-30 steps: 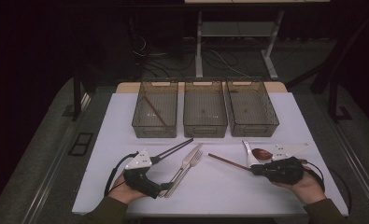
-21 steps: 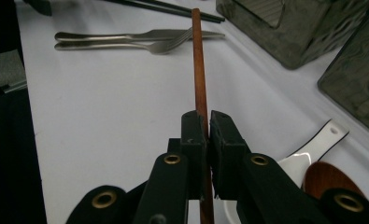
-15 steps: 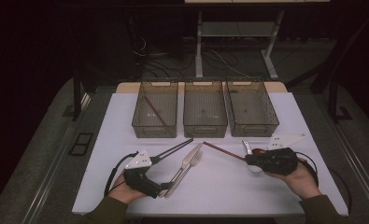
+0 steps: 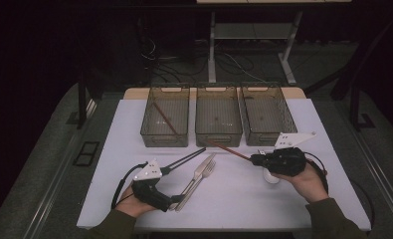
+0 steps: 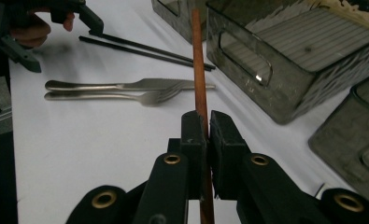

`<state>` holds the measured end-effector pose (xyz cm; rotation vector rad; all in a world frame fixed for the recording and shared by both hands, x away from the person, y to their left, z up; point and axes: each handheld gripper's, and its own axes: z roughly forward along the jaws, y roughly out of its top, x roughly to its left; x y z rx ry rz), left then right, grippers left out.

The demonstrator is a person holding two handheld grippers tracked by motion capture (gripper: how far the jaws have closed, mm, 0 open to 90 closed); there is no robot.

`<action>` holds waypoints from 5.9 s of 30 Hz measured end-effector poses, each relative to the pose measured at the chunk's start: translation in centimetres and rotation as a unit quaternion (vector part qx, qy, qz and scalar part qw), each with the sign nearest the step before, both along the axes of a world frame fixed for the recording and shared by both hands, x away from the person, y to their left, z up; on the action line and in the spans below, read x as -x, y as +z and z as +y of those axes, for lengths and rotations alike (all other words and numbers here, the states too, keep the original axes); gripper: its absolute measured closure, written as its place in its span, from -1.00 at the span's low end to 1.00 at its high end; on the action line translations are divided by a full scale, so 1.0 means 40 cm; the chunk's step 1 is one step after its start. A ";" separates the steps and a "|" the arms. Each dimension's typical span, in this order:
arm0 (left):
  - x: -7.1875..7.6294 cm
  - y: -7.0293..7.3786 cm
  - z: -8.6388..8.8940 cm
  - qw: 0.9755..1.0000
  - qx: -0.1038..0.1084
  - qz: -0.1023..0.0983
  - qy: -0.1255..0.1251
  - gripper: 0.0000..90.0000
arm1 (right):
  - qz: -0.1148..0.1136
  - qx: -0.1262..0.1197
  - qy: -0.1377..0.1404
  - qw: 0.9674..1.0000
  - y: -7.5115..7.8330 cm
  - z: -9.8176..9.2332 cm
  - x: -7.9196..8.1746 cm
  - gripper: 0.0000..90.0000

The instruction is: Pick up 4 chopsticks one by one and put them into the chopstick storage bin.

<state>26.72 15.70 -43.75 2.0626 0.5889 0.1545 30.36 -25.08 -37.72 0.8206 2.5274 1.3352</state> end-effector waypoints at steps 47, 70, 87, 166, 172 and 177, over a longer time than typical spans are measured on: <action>-0.001 0.002 0.002 1.000 0.016 0.003 -0.003 -1.00 | 0.003 0.027 -0.061 0.998 0.074 0.385 -0.291 0.88; -0.004 -0.001 -0.004 1.000 0.012 0.004 -0.006 -1.00 | 0.020 0.052 -0.096 0.994 0.037 0.568 -0.419 0.88; -0.003 0.001 -0.007 1.000 0.014 0.004 -0.008 -1.00 | 0.040 0.060 -0.114 0.991 0.017 0.642 -0.450 0.87; -0.006 0.000 0.006 1.000 0.003 -0.003 0.007 -1.00 | -0.028 -0.025 -0.086 0.996 -0.064 0.050 -0.005 -0.73; -0.006 0.001 0.007 1.000 0.001 -0.005 0.008 -1.00 | -0.035 -0.030 -0.100 0.994 -0.099 -0.008 0.053 -0.73; -0.007 0.003 0.009 1.000 -0.001 -0.008 0.010 -1.00 | -0.032 -0.025 -0.110 0.993 -0.118 -0.052 0.091 -0.73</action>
